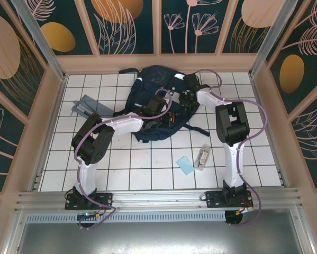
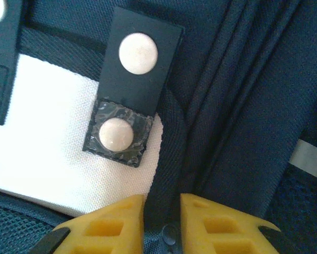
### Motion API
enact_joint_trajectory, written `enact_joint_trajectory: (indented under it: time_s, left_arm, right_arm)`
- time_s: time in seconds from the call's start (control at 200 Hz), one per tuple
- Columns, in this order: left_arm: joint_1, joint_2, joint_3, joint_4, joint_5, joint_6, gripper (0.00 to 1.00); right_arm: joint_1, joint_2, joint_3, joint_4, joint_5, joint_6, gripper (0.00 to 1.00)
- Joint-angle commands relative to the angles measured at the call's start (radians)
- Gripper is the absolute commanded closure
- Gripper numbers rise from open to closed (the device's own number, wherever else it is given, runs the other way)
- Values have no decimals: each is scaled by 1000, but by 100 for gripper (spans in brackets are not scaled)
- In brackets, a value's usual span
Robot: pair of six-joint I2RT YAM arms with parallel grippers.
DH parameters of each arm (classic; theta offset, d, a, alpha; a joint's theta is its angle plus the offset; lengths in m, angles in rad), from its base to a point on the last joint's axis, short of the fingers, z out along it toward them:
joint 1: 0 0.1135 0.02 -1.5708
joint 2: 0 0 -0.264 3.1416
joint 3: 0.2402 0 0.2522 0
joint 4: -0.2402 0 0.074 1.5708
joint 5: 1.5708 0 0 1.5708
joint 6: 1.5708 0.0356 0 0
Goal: Pack the student bag
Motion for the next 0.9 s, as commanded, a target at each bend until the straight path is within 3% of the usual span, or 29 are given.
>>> enact_joint_trajectory:
  time_s: [0.0, 0.3, 0.751, 0.896]
  left_arm:
    - [3, -3, 21, 23, 6, -10, 100]
    - [3, -8, 19, 21, 10, -7, 100]
    - [3, -20, 28, 17, -1, 0, 100]
    - [2, -12, 45, 17, -2, 0, 100]
  right_arm:
    - [6, -69, -85, -99, -18, 22, 76]
    - [-25, -98, -85, -71, -89, 37, 74]
    - [-7, 69, -83, -122, 20, 63, 79]
    - [-19, 35, -146, -31, -37, 67, 100]
